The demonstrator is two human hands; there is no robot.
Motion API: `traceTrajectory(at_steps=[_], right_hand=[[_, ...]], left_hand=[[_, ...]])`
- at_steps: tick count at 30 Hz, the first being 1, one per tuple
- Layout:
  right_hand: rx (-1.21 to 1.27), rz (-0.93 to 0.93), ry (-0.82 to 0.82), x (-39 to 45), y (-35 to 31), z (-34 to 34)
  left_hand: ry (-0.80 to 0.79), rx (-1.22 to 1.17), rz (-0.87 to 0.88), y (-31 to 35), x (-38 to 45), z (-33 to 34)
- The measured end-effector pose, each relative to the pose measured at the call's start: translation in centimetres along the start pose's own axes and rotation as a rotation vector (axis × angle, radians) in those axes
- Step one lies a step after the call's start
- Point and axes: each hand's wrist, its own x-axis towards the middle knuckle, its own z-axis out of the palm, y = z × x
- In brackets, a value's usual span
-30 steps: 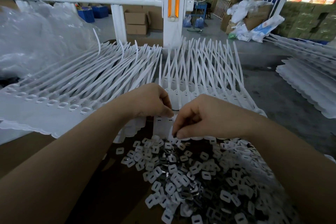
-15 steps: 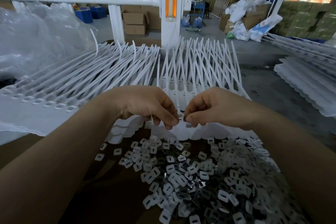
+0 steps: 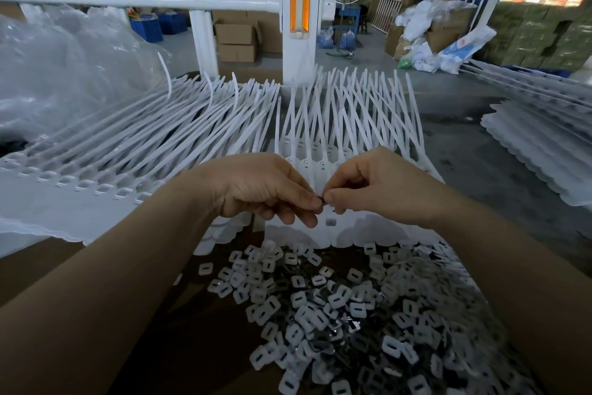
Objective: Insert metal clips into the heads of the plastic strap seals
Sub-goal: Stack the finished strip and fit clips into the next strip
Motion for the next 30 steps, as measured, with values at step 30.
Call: traceTrajectory(at_steps=[30], right_hand=[[-0.071, -0.004, -0.041, 0.13, -0.01, 0.41]], left_hand=[[0.031, 0.031, -0.007, -0.01, 0.14, 0.48]])
